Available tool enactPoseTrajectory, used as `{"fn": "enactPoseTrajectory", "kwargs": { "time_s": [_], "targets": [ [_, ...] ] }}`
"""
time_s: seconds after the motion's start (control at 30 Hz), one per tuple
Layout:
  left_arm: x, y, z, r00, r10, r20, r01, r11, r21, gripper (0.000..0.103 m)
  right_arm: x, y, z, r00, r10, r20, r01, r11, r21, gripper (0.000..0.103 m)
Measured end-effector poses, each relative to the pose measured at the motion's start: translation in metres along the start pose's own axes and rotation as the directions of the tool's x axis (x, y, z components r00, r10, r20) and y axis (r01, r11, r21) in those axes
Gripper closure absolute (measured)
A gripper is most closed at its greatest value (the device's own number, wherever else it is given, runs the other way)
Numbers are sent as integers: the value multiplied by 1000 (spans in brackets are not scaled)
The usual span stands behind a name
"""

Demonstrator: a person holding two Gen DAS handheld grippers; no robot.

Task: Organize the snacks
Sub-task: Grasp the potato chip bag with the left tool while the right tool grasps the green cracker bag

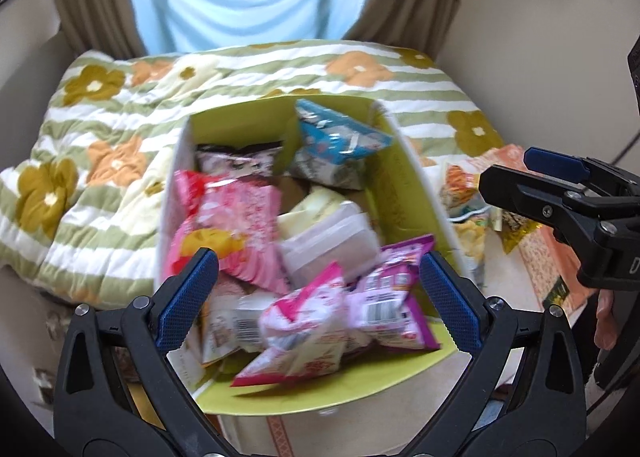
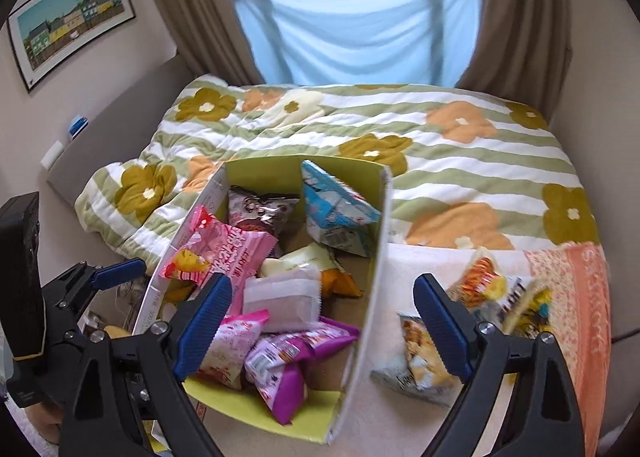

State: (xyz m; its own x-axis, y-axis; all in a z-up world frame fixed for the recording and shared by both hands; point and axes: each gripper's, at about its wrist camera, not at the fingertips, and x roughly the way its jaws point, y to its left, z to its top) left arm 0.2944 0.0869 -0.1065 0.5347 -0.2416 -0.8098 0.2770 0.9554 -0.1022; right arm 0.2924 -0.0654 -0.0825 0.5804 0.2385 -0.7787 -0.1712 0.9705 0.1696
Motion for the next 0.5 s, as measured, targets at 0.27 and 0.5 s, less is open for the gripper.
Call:
{"fn": "enactPoseTrajectory", "kwargs": {
  "time_s": [0.27,0.5],
  "targets": [
    [4,-73,4,992,-123,2,122,981,150,3,-56,-58,-38,985,-172,28,166,973,161,13],
    [17,-138,-1,986,-162,-33,165,956,243,3,-94,-117,-80,949,-317,0,303,907,292,12]
  ]
}}
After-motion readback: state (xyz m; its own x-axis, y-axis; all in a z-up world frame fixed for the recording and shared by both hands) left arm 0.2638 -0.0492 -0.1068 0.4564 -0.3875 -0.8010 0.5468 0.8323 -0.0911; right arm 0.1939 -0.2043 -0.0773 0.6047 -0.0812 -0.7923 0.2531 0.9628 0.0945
